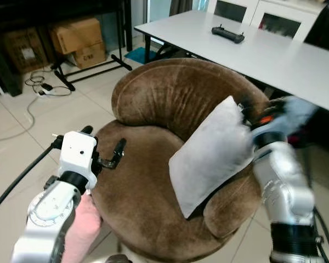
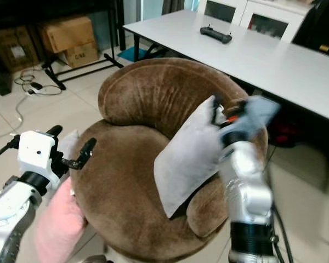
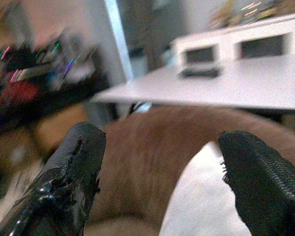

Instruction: Move the pillow to the sofa from floor

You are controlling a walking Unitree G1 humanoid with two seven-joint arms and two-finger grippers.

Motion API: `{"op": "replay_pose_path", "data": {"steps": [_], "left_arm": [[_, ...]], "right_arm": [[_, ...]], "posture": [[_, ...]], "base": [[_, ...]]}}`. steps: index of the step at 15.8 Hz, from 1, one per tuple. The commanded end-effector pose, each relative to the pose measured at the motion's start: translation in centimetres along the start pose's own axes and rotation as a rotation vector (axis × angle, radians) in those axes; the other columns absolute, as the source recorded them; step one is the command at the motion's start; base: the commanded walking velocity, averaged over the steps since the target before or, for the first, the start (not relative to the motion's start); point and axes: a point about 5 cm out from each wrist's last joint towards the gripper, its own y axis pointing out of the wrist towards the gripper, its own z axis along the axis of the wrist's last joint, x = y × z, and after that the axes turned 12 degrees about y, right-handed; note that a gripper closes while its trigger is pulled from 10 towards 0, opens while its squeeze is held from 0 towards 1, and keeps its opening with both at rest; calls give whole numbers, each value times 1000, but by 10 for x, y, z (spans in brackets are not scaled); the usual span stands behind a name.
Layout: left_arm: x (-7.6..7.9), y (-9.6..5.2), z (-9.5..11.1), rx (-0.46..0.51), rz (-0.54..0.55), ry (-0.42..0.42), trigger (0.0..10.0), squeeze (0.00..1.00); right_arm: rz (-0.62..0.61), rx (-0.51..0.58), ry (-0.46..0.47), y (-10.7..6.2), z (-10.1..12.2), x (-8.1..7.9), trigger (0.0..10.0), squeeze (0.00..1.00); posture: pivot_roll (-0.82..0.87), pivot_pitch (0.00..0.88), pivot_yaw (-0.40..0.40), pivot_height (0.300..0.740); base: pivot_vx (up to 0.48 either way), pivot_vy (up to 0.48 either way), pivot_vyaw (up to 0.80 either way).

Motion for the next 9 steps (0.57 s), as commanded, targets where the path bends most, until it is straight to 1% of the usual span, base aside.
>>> {"op": "replay_pose_path", "data": {"steps": [1,2,3,6,7,9], "left_arm": [[-1,-2,1,-6,33,18,10000,0],[0,-2,1,-13,45,39,10000,0],[1,-3,0,-17,58,39,10000,0],[2,-6,0,-17,79,39,10000,0],[2,-7,0,-18,93,46,10000,0],[1,-13,1,-21,116,31,10000,0]], "right_arm": [[21,-32,-30,-2,-2,-3,10000,0],[39,-71,-60,-7,-8,-5,10000,0],[50,-113,-95,-12,-15,-8,10000,0],[67,-182,-158,-17,-26,-11,10000,0],[69,-214,-164,-17,-30,-11,10000,0],[58,-240,-119,-17,-35,-13,10000,0]], "posture": [[159,0,-96,740],[163,0,-108,740],[163,0,-112,740],[173,0,-116,740],[180,0,-119,740],[194,0,-131,740]], "base": [[0,0,0],[0,0,0],[0,0,0],[0,0,0],[0,0,0],[0,0,0]]}}
